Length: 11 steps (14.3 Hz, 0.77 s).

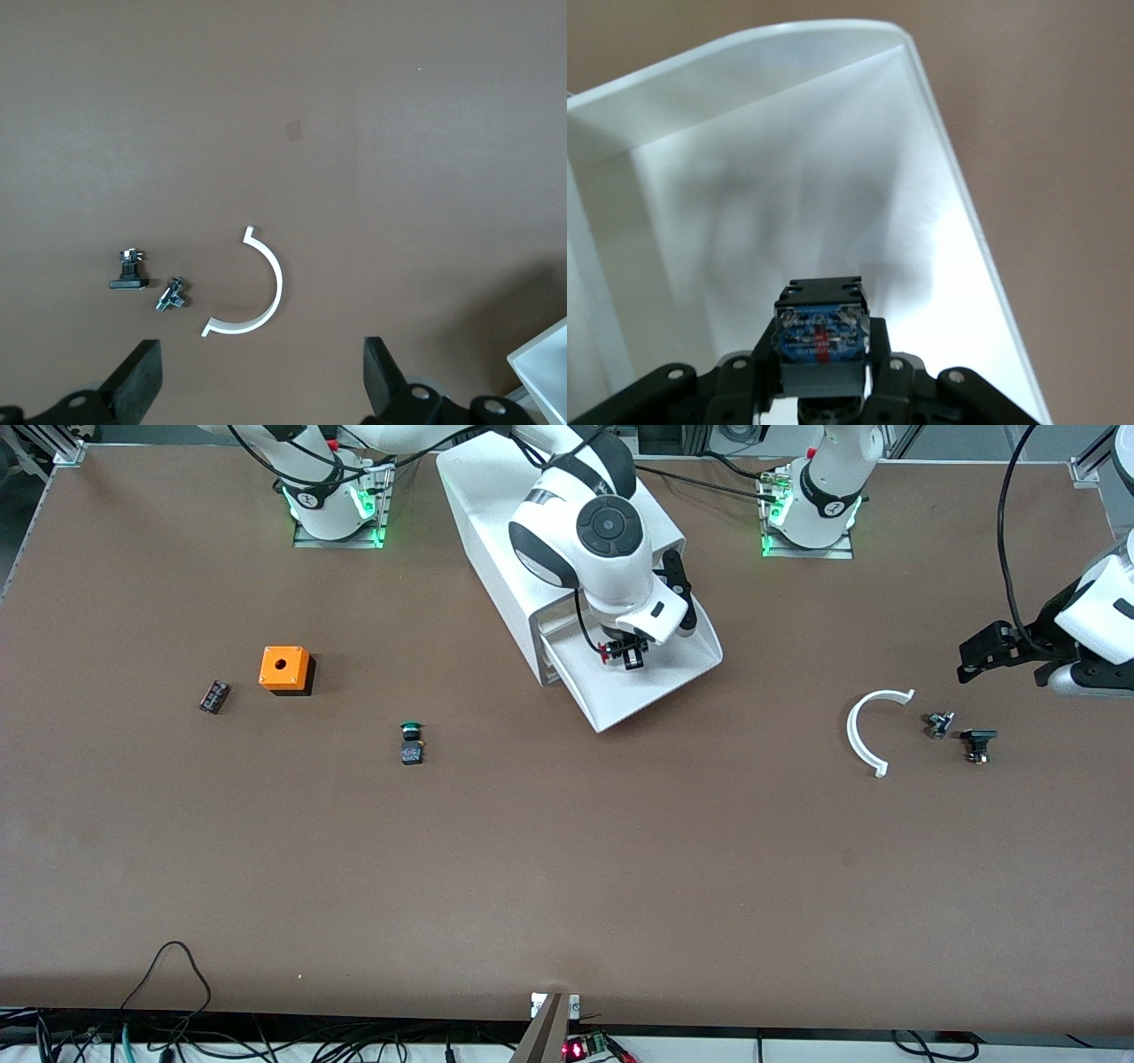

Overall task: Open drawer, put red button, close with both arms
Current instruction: 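Lower the red button into the open drawer and open the right gripper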

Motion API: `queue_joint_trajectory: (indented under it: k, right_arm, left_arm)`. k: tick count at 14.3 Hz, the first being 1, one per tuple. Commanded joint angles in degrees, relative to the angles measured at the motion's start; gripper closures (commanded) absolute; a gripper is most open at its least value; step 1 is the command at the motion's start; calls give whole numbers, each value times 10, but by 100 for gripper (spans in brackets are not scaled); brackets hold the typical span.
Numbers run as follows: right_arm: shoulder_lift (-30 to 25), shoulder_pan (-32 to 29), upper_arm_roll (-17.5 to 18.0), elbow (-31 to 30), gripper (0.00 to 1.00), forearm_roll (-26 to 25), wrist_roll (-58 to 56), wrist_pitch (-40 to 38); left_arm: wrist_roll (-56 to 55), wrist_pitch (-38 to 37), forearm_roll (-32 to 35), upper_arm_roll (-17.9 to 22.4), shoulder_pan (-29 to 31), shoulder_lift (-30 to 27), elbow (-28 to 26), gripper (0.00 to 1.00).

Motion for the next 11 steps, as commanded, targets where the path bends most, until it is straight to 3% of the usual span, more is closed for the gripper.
queue_joint_trajectory:
  k: [1, 2, 3, 4, 8, 11]
  right_arm:
    - [22, 13, -5, 24, 66, -11, -8, -3]
    - [23, 13, -5, 25, 61, -11, -6, -2]
    - [22, 13, -5, 25, 40, -8, 2, -2]
    - [20, 13, -4, 25, 0, -4, 19, -1]
    - [-3, 8, 0, 52, 0, 0, 118, -3]
    - [-46, -25, -4, 56, 0, -4, 167, -6]
  left_arm:
    - [-14, -8, 26, -2, -5, 5, 8, 0]
    - [-15, -8, 26, -2, -9, 6, 8, 0]
    - [-16, -6, 25, -2, -9, 7, 8, 0]
    - [-17, -4, 24, -2, -10, 11, 8, 0]
    - [-59, 28, 18, -4, -28, 38, 6, 0]
    - [-175, 95, 11, -49, -42, 83, -10, 0]
